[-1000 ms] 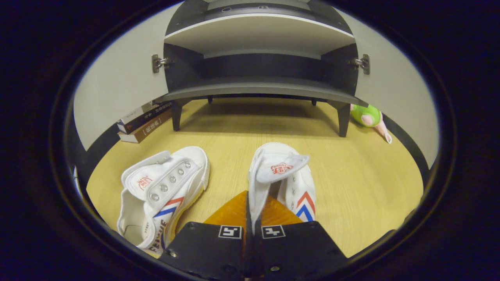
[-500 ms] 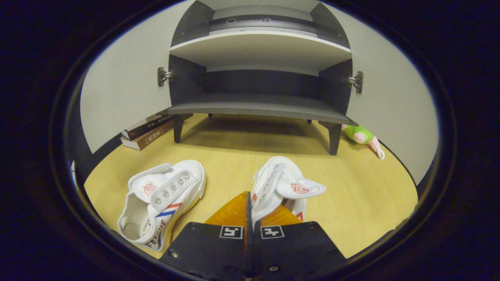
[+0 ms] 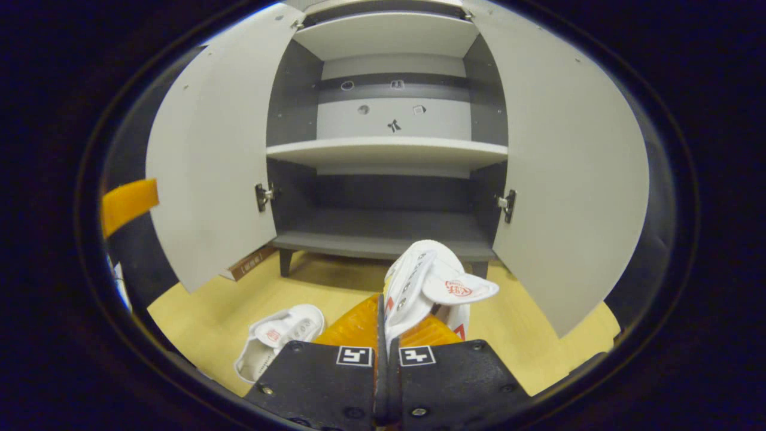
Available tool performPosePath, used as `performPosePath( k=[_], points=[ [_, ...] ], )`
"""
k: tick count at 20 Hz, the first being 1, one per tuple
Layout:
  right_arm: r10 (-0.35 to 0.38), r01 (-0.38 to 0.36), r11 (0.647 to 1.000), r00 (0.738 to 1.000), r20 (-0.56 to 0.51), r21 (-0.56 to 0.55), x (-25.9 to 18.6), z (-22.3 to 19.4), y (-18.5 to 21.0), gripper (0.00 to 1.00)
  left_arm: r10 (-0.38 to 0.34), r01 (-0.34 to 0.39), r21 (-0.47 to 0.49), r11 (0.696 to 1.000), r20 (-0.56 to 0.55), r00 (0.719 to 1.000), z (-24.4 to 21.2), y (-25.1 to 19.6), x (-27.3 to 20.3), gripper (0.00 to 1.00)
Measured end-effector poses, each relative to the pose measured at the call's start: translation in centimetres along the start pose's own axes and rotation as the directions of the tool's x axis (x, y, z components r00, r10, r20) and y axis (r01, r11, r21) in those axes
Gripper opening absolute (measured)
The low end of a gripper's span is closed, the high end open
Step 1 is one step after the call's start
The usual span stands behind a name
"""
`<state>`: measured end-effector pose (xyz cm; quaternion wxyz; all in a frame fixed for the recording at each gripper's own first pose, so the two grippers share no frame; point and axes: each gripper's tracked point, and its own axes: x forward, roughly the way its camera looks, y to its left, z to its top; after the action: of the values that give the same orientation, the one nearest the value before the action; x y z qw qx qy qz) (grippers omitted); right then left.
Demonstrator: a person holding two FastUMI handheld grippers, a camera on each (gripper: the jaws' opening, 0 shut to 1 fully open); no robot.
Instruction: Grab one shoe with the right hand and put it into the shoe cabinet, grab the other shoe with the left hand and put it into the shoe cabinet; then close the right door with the right hand and the left door with the left hand.
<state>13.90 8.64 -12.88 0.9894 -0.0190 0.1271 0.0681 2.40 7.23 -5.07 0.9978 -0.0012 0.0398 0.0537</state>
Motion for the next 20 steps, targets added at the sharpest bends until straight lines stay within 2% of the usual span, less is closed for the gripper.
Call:
performPosePath(
  k=[7, 9, 13, 16, 20],
  points=[
    [0.021, -0.017, 0.999, 0.983, 0.181, -0.028, -2.5, 13.6, -0.4, 0.03, -0.045, 0.045, 0.014, 0.999, 0.015, 0.999, 0.6, -2.6, -0.5, 0.95],
    [0.034, -0.026, 0.999, 0.974, 0.225, -0.037, -2.0, 17.8, -0.5, 0.03, -0.058, 0.058, 0.017, 0.998, 0.016, 0.998, 0.6, -3.1, -0.7, 0.95],
    [0.028, 0.012, 0.988, 0.966, 0.258, -0.152, 1.5, 26.0, -1.1, 0.04, -0.086, 0.085, 0.053, 0.995, 0.014, 0.996, 0.4, -3.6, -1.1, 0.95],
    [0.020, 0.010, 0.989, 0.978, 0.207, -0.146, 6.3, 30.7, -1.3, 0.04, -0.088, 0.088, 0.058, 0.994, 0.009, 0.996, 0.3, -3.5, -1.1, 0.95],
    [-0.042, 0.050, 0.985, 0.998, 0.047, -0.167, 15.6, 31.8, -3.0, 0.04, -0.092, 0.091, 0.058, 0.994, 0.006, 0.996, 0.4, -3.4, -1.2, 0.95]
  ],
)
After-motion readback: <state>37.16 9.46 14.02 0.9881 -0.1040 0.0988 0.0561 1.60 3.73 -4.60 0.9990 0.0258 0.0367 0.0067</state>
